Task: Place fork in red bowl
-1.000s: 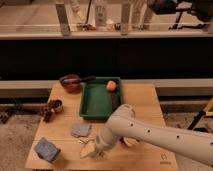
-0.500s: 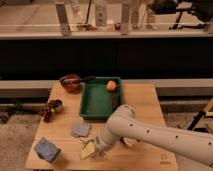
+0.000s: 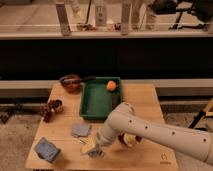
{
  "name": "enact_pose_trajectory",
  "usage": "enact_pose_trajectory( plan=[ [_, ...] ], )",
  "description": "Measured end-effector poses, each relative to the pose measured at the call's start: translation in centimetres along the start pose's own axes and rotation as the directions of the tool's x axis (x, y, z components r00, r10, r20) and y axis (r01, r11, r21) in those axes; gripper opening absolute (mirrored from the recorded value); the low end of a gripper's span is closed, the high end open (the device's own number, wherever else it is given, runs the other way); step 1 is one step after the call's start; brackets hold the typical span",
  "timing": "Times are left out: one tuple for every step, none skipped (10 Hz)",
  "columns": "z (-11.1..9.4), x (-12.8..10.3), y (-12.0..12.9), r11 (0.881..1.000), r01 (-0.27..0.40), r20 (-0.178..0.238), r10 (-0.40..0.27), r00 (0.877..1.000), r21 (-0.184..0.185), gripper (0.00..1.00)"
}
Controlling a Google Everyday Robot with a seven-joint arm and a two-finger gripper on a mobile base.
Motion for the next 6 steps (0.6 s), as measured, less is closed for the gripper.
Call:
enact_pose_trajectory(
  plan=[
    [0.1,0.0,0.3,1.000,0.003,0.003,-0.003,1.000,-0.002,0.80],
    [0.0,0.0,0.6,1.000,0.010,0.005,-0.010,1.000,-0.001,0.80],
    [-0.3,-0.1,1.2,1.000,0.019,0.008,-0.019,1.000,0.003,0.80],
    [-0.7,-0.3,1.7,1.000,0.029,0.012,-0.029,1.000,0.007,0.80],
    [-1.2,-0.7,2.3,0.998,0.052,0.017,-0.052,0.998,0.018,0.80],
    [-1.3,-1.3,2.3,0.997,0.068,0.022,-0.068,0.997,0.023,0.80]
  ],
)
